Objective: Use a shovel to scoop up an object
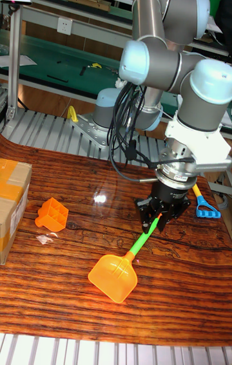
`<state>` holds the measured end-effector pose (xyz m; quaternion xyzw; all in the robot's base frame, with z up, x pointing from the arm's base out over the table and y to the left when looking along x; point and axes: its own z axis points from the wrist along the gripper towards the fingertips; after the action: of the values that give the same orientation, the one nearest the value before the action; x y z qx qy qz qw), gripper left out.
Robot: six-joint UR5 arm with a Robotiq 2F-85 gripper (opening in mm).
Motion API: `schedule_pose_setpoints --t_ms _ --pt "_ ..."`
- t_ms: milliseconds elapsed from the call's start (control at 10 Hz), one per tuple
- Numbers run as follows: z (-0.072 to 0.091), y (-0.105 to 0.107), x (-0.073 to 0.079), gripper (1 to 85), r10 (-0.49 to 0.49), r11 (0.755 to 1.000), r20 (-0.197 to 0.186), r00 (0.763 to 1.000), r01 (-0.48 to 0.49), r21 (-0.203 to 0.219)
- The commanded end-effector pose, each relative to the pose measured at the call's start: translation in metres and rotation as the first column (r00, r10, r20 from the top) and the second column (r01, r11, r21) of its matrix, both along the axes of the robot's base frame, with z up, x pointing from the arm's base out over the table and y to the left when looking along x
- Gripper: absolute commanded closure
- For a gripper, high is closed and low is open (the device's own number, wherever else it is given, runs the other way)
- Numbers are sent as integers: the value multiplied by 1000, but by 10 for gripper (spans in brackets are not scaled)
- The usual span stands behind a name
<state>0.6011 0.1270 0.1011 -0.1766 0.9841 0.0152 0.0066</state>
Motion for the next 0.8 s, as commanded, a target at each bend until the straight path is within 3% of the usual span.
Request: schedule_pose_setpoints --t_ms 0,300,500,700 --pt "-2 2 -1 457 48 999 -11 999 -48 -1" --pt "-12 13 16 450 114 993 12 993 -114 27" --pt "-25 18 26 447 132 991 20 991 -133 23" --pt "-21 17 19 427 125 992 0 992 -125 12"
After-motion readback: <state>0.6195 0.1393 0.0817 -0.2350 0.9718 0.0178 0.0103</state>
